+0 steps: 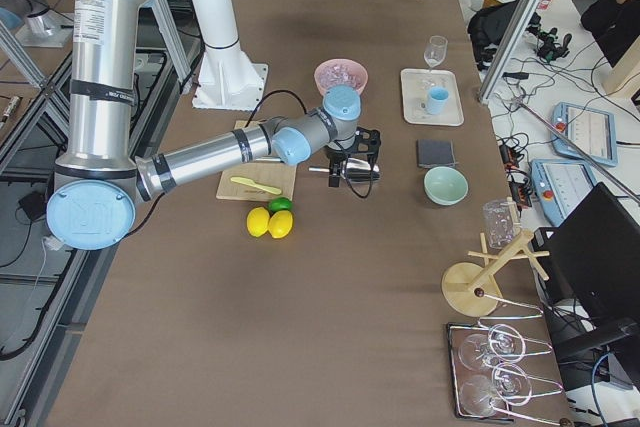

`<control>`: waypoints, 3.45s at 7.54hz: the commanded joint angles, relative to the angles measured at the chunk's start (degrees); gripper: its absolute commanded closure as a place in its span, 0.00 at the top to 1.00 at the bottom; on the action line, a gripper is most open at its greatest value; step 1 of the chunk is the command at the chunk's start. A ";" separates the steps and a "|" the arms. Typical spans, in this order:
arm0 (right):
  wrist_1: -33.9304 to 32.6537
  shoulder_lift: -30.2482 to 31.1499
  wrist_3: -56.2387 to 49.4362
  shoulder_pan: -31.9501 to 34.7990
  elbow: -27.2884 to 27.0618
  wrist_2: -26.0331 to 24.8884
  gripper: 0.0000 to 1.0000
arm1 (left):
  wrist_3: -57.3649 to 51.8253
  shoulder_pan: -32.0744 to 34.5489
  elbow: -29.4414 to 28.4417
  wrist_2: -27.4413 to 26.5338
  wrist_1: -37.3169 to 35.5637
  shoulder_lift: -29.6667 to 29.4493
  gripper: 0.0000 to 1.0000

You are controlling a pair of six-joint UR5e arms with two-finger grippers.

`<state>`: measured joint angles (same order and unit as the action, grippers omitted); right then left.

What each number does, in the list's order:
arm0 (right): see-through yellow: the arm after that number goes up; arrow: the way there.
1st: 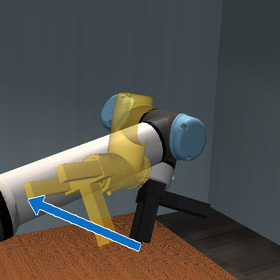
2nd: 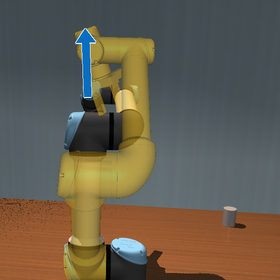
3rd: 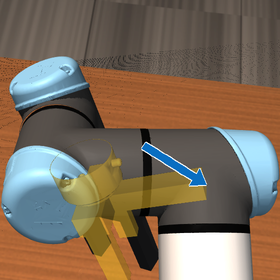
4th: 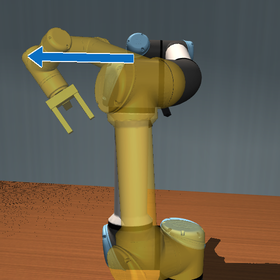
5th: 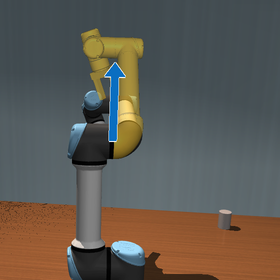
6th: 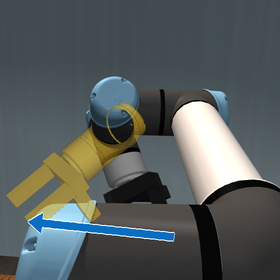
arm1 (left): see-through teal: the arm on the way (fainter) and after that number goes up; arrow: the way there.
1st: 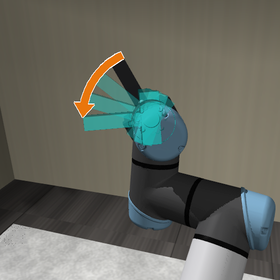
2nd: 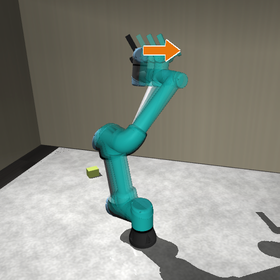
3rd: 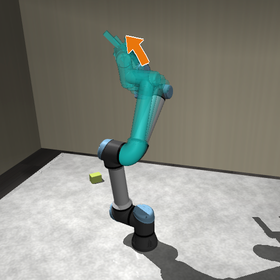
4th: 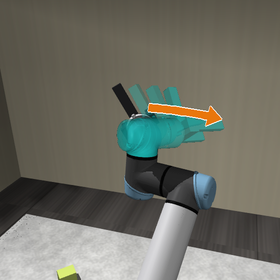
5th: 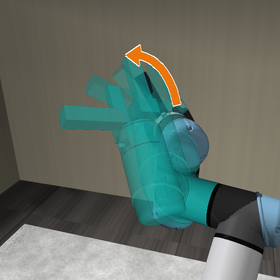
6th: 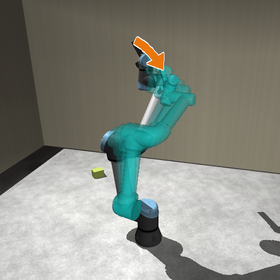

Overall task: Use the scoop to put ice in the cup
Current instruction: 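Grasp the metal scoop with the right gripper while the left arm reaches toward the bowl, then grip the pink bowl rim with the left gripper while the right gripper lifts the scoop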

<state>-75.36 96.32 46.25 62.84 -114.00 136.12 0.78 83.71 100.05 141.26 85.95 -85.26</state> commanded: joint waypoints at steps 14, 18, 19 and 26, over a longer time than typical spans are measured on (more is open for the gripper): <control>0.74 -8.26 4.82 -20.74 9.06 -12.28 0.83 | 68.11 -44.95 5.86 -12.58 25.85 -24.94 0.78; 0.48 -8.70 5.52 -20.83 8.62 -11.58 0.00 | 72.77 -46.08 -0.47 -16.26 27.78 -32.68 0.69; 0.74 -8.87 5.43 -20.83 8.70 -10.36 0.00 | 74.96 -47.74 -0.47 -19.15 29.96 -33.30 0.70; 0.04 -10.10 -15.16 -15.85 0.97 -12.82 0.00 | 76.65 -50.92 -4.24 -23.48 35.07 -34.88 0.54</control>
<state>-74.74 86.39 41.53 43.29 -112.45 123.14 77.41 33.15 96.94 118.13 120.12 -119.45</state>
